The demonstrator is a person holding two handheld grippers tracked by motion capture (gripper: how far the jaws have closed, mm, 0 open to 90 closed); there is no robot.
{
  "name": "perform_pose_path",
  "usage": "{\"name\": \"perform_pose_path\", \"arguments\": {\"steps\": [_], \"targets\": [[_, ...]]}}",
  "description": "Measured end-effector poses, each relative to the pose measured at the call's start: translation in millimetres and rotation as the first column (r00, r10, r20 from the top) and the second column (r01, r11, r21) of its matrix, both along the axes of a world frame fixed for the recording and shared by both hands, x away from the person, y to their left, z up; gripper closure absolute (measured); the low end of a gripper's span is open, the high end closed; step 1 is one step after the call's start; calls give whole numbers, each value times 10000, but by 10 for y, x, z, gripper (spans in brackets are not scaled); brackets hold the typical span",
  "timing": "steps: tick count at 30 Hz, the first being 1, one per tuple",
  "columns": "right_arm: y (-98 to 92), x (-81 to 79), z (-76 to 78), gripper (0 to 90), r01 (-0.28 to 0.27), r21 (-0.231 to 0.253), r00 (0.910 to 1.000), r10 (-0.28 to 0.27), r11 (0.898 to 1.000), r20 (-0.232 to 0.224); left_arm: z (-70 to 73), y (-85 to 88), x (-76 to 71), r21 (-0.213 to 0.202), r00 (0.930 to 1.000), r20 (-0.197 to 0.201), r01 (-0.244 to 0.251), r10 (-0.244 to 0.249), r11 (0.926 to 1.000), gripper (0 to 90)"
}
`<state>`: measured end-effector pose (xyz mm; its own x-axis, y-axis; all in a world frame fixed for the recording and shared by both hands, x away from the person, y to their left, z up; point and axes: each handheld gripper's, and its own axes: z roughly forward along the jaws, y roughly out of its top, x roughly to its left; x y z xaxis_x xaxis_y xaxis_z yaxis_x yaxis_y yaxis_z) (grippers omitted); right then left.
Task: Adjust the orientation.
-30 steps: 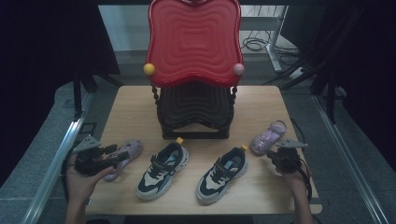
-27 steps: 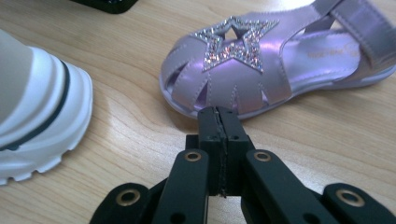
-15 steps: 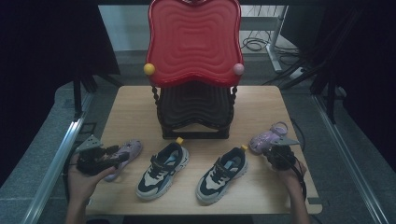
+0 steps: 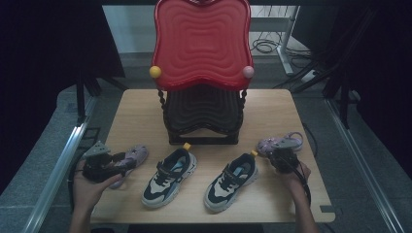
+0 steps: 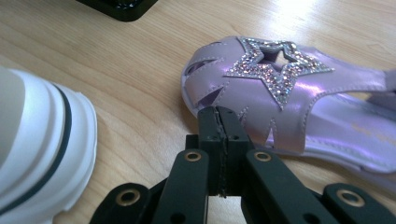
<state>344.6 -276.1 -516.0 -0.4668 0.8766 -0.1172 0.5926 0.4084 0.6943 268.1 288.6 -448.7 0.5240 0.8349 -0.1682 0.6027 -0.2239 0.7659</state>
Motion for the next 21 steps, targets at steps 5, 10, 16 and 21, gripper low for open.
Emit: {"name": "perform_pose_path", "arguments": {"steps": [5,10,16,21], "targets": [[36,59,23,894,56,180,10000,-57,9998,17,6,25,-7,-33,9997,115,-205,205,9998,400],[61,124,28,894,156,361,9999,-154,9992,-59,-9,35,-5,-75,9997,45,-236,236,9997,400],[89,214,26,894,303,601,9994,-291,9977,-207,-59,42,17,-92,9995,-183,-277,275,9996,400],[140,289,20,894,489,544,9985,-475,9973,-270,-62,30,11,-113,9996,-153,-244,243,9996,400]]}}
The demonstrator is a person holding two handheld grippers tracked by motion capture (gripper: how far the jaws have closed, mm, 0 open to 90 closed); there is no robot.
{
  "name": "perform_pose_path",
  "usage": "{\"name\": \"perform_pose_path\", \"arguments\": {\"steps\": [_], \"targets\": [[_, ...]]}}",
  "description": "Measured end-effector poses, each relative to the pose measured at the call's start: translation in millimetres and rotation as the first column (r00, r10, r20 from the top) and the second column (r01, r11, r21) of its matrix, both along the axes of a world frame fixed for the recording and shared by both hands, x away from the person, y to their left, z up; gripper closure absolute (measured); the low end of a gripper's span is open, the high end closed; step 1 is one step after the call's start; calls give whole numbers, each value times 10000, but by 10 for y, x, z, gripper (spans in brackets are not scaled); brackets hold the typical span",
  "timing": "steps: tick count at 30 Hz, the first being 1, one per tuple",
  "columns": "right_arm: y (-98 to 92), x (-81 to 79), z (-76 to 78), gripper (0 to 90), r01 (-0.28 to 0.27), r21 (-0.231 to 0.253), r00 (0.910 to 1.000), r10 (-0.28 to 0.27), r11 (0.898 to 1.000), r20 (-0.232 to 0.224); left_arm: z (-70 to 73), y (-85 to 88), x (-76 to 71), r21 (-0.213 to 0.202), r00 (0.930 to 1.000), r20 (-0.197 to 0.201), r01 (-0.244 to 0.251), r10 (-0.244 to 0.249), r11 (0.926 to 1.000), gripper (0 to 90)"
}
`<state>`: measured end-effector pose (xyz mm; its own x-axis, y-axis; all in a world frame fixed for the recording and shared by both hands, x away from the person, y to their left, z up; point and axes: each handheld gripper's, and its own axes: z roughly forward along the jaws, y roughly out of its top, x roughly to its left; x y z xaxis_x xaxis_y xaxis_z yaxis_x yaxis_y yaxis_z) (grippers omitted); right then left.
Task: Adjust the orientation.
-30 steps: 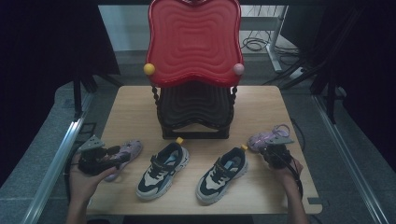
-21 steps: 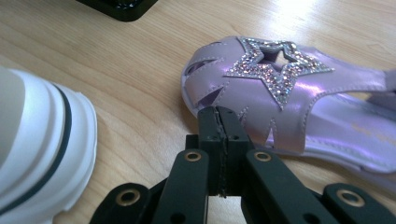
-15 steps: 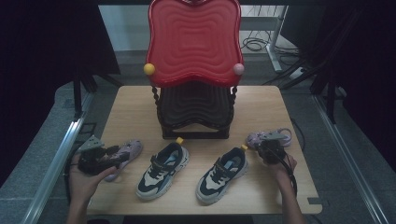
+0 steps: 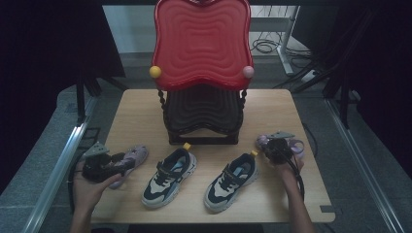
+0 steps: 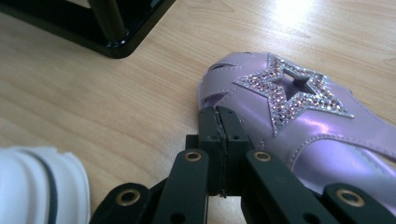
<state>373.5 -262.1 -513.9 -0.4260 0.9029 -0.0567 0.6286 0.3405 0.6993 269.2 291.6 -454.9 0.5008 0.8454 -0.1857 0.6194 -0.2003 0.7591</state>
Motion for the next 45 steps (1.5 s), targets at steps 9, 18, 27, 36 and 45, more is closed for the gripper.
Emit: {"name": "perform_pose_path", "arguments": {"steps": [9,18,27,36,45], "targets": [[10,32,-1,894,165,232,9999,-166,9996,30,-24,5,8,46,9999,-107,-6,6,10000,399],[-228,-143,382,893,77,1177,9932,-212,9930,1142,-14,25,-13,38,10000,-72,2,-1,10000,399],[-1071,-239,481,893,1785,1834,9614,-2110,9667,1764,-13,58,-20,30,10000,-68,-70,70,10000,399],[-1528,-201,246,893,2620,2018,9505,-2885,9437,1154,-26,69,-19,54,9999,-114,-100,100,9999,399],[-1488,-66,66,893,2288,1642,9672,-2432,9595,731,-45,81,-20,79,9998,-181,-95,97,9999,400]]}}
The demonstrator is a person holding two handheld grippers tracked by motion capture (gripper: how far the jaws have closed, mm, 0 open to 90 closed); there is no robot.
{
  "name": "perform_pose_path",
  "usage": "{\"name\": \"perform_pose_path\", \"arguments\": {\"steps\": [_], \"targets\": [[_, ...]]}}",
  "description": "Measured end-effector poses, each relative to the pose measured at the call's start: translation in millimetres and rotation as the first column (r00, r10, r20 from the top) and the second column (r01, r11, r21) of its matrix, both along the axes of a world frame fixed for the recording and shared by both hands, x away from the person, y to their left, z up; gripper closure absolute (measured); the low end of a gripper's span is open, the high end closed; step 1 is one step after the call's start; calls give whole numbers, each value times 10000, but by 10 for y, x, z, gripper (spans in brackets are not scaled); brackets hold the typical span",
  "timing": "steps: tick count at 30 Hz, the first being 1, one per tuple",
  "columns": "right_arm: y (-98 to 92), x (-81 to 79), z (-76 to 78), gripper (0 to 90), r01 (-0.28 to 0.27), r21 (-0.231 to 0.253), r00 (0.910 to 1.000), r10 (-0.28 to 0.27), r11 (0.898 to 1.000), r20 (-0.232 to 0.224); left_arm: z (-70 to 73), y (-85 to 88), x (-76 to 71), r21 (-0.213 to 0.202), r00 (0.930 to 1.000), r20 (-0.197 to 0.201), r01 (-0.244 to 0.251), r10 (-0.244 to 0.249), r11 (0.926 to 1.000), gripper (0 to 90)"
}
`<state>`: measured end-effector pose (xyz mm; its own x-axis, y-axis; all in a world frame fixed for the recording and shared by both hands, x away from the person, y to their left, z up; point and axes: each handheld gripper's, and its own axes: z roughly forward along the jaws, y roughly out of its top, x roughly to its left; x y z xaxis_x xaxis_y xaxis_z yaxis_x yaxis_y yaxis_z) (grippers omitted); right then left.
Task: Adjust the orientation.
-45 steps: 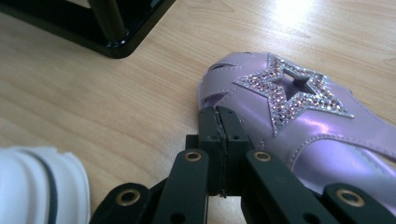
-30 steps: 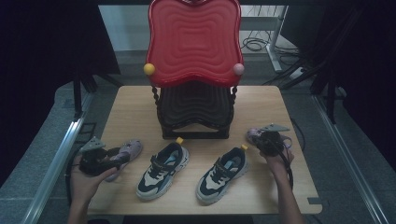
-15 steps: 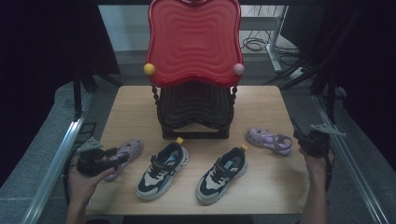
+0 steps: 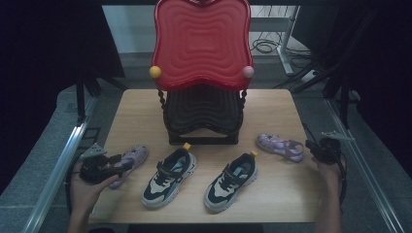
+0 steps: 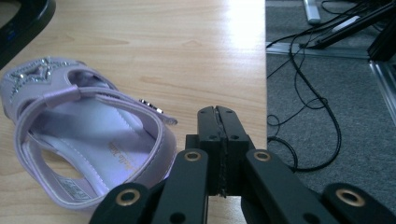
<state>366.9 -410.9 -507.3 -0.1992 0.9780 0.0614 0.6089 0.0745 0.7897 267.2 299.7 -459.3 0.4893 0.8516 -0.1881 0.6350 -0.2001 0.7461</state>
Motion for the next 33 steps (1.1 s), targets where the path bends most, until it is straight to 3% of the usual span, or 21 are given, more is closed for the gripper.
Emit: {"name": "perform_pose_path", "arguments": {"steps": [4,8,19,33], "targets": [[16,5,-21,893,-112,102,9999,112,9999,-73,-5,3,0,18,10000,-22,0,0,10000,400],[62,-39,49,893,-337,-183,9994,335,9993,-102,-4,-1,-9,35,10000,-36,21,-21,10000,399],[108,-96,71,893,-472,-235,9985,464,9986,-306,2,42,-23,34,10000,-49,-30,31,10000,398],[269,-313,49,893,-843,-251,9945,825,9961,-648,-20,113,11,-138,9999,-106,-43,42,9999,398]]}}
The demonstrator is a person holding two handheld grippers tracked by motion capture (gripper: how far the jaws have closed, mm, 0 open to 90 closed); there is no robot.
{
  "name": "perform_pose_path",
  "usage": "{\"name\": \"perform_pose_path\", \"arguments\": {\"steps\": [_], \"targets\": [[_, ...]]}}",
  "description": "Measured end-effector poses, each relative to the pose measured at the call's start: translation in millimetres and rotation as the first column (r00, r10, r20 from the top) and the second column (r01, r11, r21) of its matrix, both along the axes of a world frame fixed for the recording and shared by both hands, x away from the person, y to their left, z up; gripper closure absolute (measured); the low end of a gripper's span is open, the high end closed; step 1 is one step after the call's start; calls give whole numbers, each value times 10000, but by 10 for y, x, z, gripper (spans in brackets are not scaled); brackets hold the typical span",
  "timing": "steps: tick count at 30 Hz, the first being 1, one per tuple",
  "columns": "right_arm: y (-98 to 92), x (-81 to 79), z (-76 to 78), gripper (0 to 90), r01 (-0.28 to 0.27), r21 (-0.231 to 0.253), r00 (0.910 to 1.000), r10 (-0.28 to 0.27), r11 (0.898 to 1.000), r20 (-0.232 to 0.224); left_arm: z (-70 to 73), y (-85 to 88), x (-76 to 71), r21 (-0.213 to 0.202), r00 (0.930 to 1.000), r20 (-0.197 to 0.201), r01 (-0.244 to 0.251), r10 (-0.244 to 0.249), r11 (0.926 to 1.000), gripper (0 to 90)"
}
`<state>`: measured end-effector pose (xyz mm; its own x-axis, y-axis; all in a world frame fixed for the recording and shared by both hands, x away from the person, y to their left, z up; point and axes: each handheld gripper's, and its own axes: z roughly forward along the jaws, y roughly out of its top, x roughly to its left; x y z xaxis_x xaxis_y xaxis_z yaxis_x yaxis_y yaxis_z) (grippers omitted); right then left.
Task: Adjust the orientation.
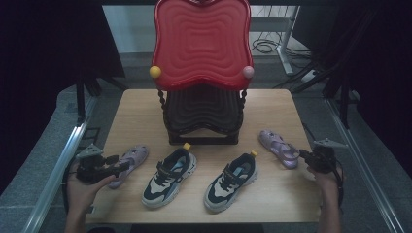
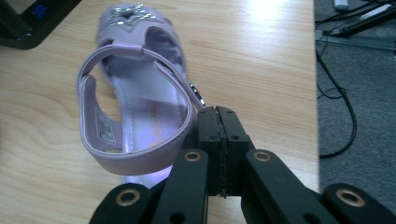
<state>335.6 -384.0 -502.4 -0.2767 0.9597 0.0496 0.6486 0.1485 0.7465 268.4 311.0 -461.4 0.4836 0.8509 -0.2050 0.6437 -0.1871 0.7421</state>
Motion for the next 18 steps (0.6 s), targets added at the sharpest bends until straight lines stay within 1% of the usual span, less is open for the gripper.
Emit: {"name": "perform_pose_path", "arguments": {"steps": [3,7,10,15,18], "targets": [[32,-20,3,883,32,-19,10000,-32,10000,30,11,13,4,-73,10000,40,32,-32,10000,397],[42,-42,38,875,141,-80,9996,-139,9999,254,20,33,9,-152,9999,121,88,-86,9998,397],[62,-72,93,875,253,-137,9984,-246,9996,519,16,59,26,-209,9999,145,83,-80,9997,397],[115,-156,209,874,198,-127,9945,-184,9997,1026,34,93,62,-416,9997,245,77,-67,9991,398],[119,-207,271,848,111,167,9907,-132,9998,1353,54,108,42,-461,9995,312,57,-43,9989,398]]}}
